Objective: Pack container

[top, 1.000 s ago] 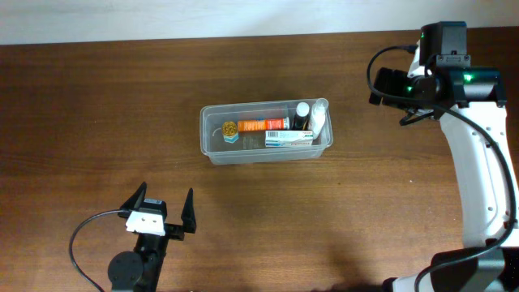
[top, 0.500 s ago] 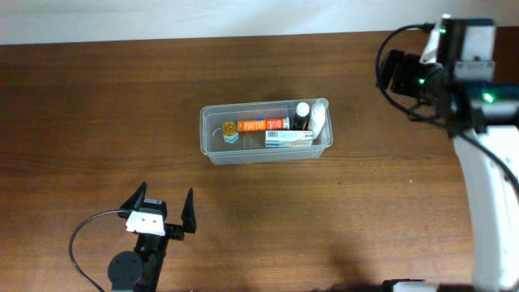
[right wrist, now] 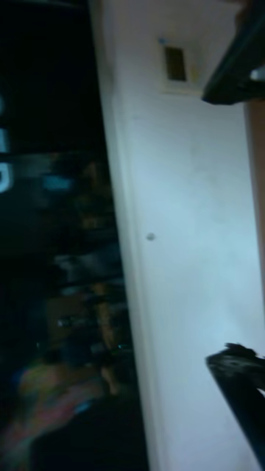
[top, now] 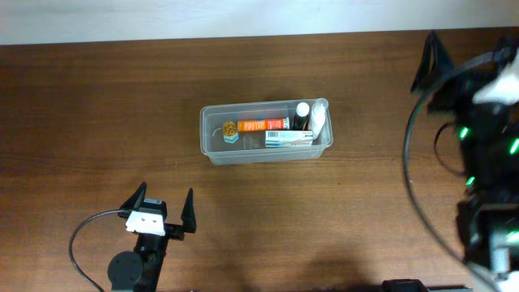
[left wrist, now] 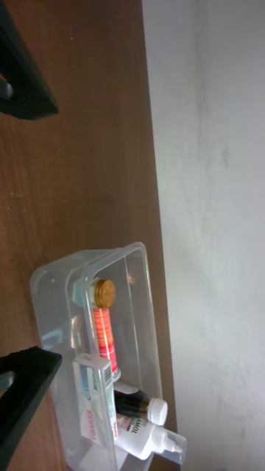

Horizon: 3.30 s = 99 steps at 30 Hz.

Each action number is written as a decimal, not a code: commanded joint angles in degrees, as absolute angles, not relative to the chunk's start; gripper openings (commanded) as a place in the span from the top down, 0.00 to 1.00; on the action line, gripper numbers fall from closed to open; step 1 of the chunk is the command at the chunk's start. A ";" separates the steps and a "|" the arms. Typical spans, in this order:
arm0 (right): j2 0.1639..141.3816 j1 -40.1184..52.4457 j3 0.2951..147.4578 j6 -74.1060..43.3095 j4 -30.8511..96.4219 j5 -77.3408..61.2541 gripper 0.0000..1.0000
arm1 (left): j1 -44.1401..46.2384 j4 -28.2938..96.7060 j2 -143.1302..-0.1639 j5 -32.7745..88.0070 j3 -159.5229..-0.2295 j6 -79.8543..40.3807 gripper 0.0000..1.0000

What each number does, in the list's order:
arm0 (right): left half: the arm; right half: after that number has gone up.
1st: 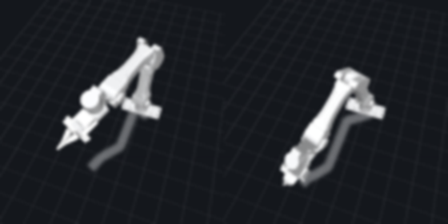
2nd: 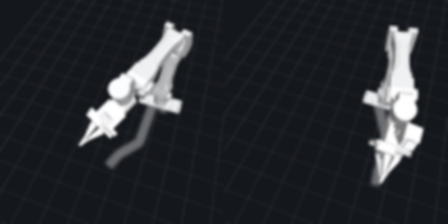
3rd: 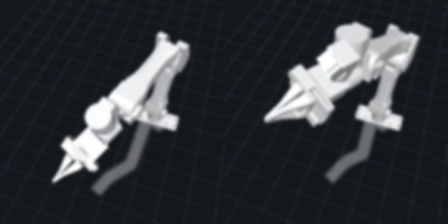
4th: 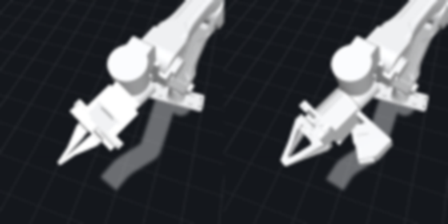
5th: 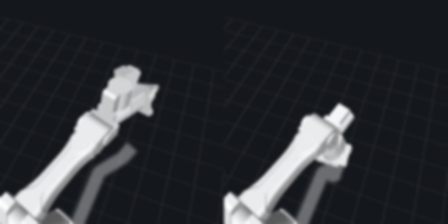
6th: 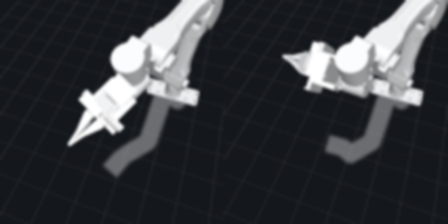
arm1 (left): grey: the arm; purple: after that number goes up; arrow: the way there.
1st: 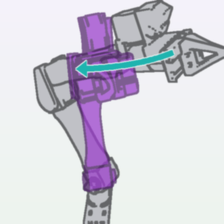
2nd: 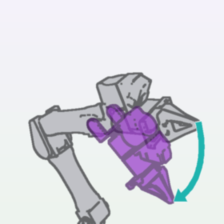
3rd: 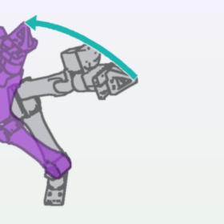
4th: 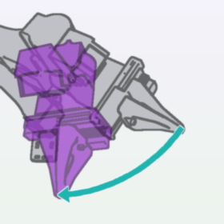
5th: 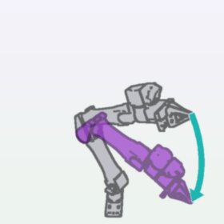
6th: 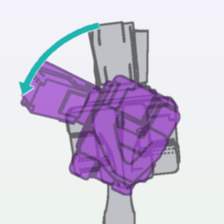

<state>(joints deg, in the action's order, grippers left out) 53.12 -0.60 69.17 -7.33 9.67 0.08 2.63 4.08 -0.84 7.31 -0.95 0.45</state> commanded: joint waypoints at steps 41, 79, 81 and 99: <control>0.12 1.50 0.32 -6.90 -2.07 -3.90 0.02 | 2.35 3.92 -0.30 7.75 -0.51 1.52 0.01; 0.19 0.62 0.32 -6.42 4.16 -3.88 0.02 | 2.35 3.92 -0.30 7.75 -0.51 1.52 0.01; 0.19 0.62 0.32 -6.42 4.16 -3.88 0.02 | 2.35 3.92 -0.30 7.75 -0.51 1.54 0.01; 0.19 0.62 0.32 -6.42 4.16 -3.88 0.02 | 2.35 3.92 -0.30 7.75 -0.51 1.52 0.01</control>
